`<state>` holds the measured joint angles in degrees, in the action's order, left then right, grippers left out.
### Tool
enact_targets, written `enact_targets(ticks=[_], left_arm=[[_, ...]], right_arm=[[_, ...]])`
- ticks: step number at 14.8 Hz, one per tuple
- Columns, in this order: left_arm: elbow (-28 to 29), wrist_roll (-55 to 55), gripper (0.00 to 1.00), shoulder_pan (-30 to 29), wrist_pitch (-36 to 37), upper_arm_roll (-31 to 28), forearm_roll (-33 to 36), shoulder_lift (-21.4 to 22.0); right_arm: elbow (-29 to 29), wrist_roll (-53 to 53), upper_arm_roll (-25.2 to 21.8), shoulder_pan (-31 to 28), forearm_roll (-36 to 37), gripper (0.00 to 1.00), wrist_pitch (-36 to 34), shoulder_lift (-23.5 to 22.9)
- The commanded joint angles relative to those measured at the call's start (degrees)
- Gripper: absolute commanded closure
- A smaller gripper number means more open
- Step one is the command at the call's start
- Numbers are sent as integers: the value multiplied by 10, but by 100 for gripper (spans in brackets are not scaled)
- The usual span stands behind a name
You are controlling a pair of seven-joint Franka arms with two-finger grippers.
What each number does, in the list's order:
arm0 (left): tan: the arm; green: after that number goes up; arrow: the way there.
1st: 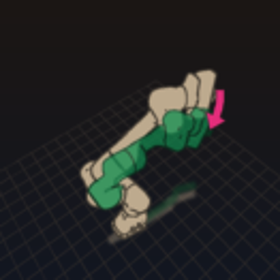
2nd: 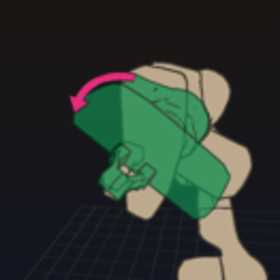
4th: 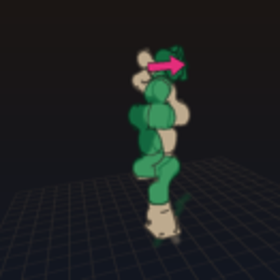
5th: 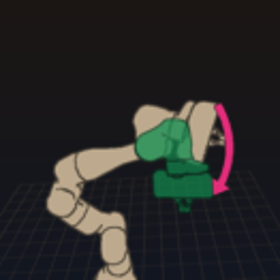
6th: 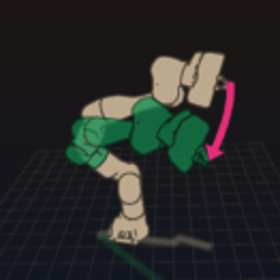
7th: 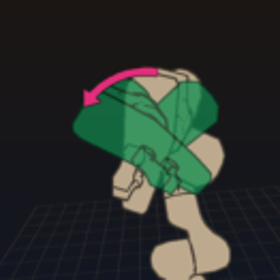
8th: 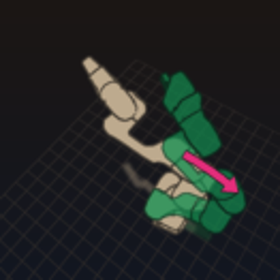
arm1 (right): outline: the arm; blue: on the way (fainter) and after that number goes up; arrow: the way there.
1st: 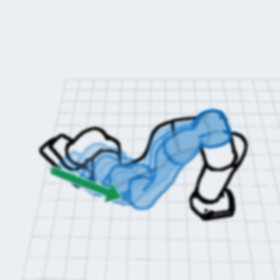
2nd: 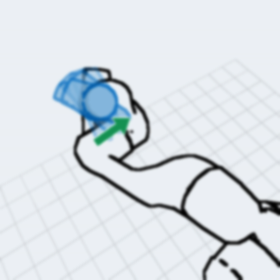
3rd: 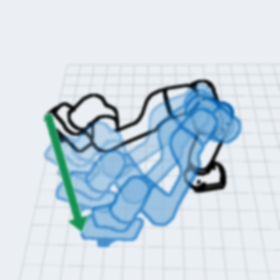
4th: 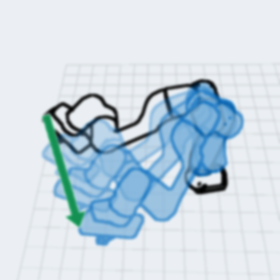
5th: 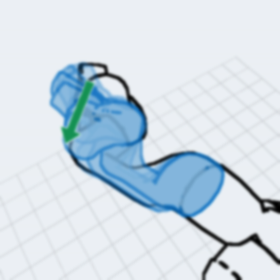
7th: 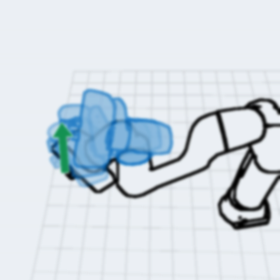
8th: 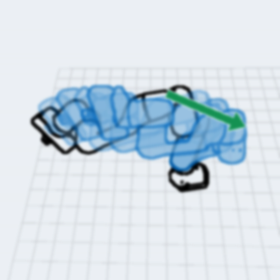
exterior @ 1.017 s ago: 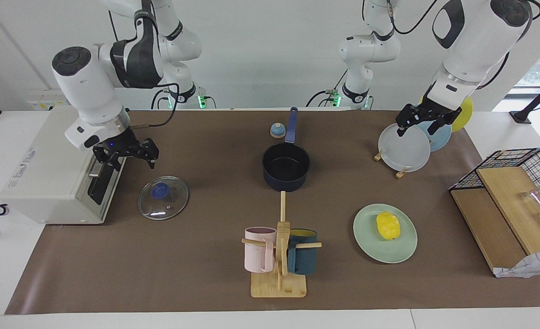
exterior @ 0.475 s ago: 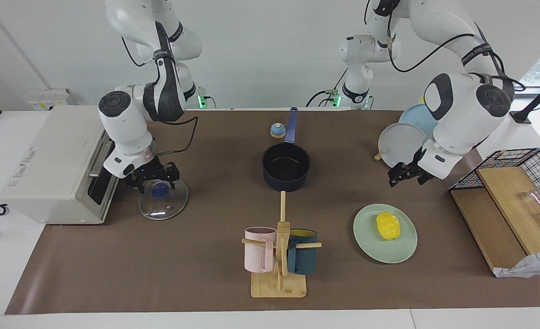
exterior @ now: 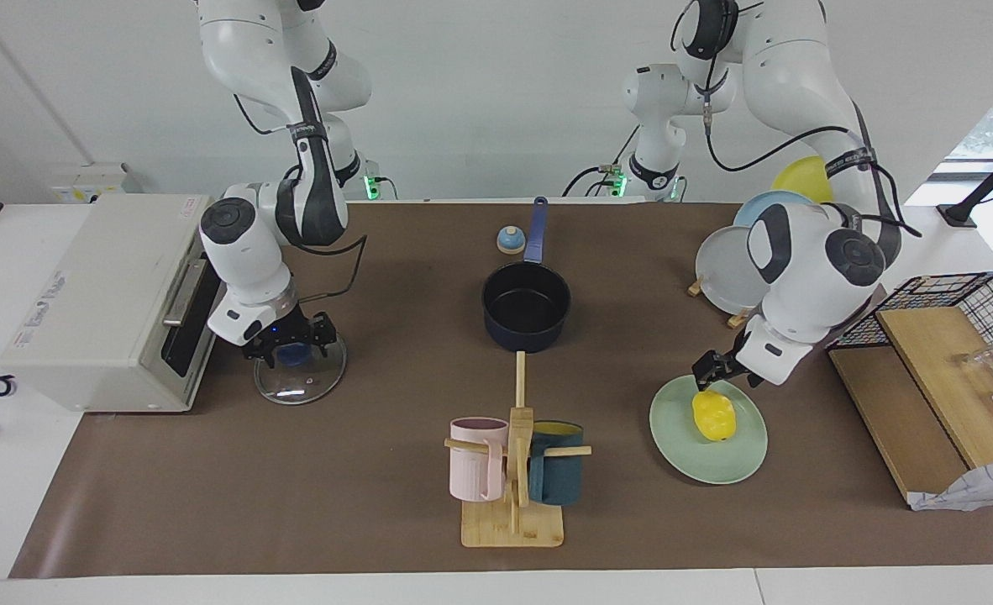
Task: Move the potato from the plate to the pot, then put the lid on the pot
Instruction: 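Reach the left gripper to the potato while the right gripper reaches the lid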
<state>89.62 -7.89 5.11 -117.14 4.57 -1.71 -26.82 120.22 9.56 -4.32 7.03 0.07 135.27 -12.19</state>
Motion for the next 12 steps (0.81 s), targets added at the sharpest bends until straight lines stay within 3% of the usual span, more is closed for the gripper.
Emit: enact_targets(ticks=[1, 9, 12], left_arm=[[-11, -12, 0, 5, -19, -3, 28, -17], [26, -29, 0, 5, -99, -3, 58, -35], [28, -29, 0, 5, -104, -3, 72, -35]], right_arm=[[20, 21, 3, -12, -12, 0, 9, 9], [24, 27, 3, -15, -12, 0, -12, 13], [21, 27, 3, -15, -12, 9, -12, 13]])
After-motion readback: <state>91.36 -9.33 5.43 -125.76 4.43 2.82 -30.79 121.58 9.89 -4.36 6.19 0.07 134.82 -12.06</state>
